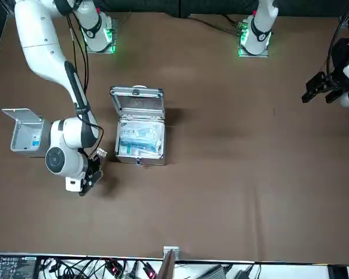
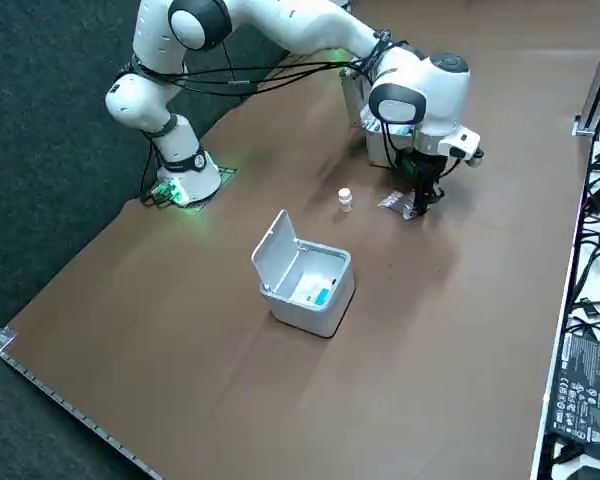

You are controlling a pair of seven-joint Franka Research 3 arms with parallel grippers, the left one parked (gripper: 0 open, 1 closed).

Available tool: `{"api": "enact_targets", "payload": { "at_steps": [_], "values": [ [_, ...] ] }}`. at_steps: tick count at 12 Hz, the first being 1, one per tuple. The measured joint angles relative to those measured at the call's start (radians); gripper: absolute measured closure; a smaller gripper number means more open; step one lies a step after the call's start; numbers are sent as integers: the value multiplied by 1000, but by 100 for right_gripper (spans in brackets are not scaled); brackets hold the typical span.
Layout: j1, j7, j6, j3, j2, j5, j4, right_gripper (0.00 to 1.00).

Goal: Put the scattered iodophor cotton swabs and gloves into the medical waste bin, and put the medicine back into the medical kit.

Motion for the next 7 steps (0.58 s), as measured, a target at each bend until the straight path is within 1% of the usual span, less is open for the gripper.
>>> {"api": "enact_targets", "payload": {
  "at_steps": [2, 3, 7],
  "values": [
    [-14, 1, -35, -4, -19, 0, 8, 98],
    [-28, 1, -71, -6, -38, 1, 13, 98],
    [-111, -2, -218, -7, -167, 15, 31, 98]
  ]
}}
